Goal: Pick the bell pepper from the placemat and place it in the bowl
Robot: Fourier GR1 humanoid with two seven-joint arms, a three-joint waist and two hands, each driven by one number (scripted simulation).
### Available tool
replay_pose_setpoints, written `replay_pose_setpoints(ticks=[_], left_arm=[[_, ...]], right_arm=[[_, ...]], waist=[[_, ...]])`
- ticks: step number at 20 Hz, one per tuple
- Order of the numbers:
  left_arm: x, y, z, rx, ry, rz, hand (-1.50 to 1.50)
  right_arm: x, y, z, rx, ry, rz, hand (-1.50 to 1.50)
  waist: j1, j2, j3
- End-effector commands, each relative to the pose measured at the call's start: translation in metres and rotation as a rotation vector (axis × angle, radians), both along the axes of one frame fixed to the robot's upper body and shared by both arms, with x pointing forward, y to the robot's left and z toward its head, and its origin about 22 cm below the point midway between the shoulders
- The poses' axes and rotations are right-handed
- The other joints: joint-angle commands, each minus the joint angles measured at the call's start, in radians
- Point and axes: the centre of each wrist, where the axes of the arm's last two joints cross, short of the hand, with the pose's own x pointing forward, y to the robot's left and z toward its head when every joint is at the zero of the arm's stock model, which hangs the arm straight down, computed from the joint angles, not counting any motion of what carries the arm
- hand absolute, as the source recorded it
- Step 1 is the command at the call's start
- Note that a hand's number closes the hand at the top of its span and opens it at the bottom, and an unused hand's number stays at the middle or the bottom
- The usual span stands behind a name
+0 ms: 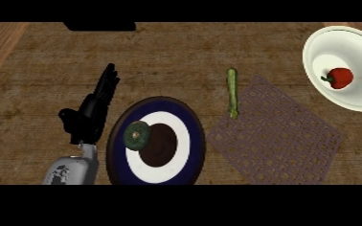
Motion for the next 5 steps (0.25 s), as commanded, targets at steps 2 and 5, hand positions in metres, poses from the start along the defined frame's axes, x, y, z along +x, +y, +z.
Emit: replay_pose_setpoints(ticks=[2,5], left_arm=[[0.000,0.002,0.013,0.003,0.006,-0.006,0.00],[0.005,0.005,0.001,0.018,0.014,0.000,0.00]], right_arm=[[-0.021,-0.008,-0.020,0.009,0.012,0.034,-1.50],[-0.028,-0.009,-0.017,-0.004,-0.008,0.026,-1.50]], waist=[[0.006,0.001,0.000],[0.000,0.000,0.000]])
